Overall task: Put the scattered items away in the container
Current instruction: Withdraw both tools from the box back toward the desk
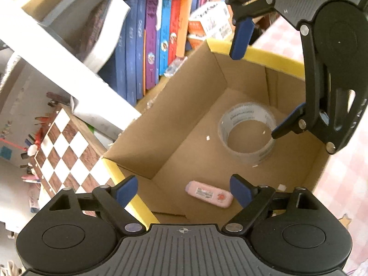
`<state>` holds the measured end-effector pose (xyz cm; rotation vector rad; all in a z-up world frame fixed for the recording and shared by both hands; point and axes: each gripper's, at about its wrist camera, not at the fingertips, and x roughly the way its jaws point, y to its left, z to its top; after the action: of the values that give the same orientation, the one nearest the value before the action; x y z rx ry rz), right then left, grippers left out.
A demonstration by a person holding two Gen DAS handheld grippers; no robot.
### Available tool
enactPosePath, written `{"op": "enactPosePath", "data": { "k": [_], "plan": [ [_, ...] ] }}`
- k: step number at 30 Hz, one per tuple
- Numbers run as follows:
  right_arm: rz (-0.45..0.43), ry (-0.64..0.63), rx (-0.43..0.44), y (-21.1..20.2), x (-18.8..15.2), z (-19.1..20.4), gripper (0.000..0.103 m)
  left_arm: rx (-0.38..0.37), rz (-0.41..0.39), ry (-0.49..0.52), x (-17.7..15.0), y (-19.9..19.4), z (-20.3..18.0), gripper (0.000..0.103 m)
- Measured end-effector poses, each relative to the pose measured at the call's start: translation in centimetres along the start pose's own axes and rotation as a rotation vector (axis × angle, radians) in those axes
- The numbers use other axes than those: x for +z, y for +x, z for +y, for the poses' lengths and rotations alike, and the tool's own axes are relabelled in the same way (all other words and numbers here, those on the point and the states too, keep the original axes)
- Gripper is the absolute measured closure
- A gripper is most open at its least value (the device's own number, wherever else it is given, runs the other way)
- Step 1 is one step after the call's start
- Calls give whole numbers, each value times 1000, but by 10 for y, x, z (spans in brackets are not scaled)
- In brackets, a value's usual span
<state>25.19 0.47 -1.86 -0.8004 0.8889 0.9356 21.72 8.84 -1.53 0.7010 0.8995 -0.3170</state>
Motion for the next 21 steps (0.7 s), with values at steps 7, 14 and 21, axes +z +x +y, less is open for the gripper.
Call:
{"op": "enactPosePath", "data": {
  "k": [7, 14, 21],
  "plan": [
    [-60, 79, -35, -24, -13, 2, 7, 29, -57, 6, -1, -31, -19, 8],
    [-137, 162, -68, -60, -36, 8, 7, 60, -114, -52, -7, -54, -34, 8],
    [-244, 342, -125, -95, -72, 11, 7, 99, -205, -178, -16, -83, -51, 8]
  ]
}}
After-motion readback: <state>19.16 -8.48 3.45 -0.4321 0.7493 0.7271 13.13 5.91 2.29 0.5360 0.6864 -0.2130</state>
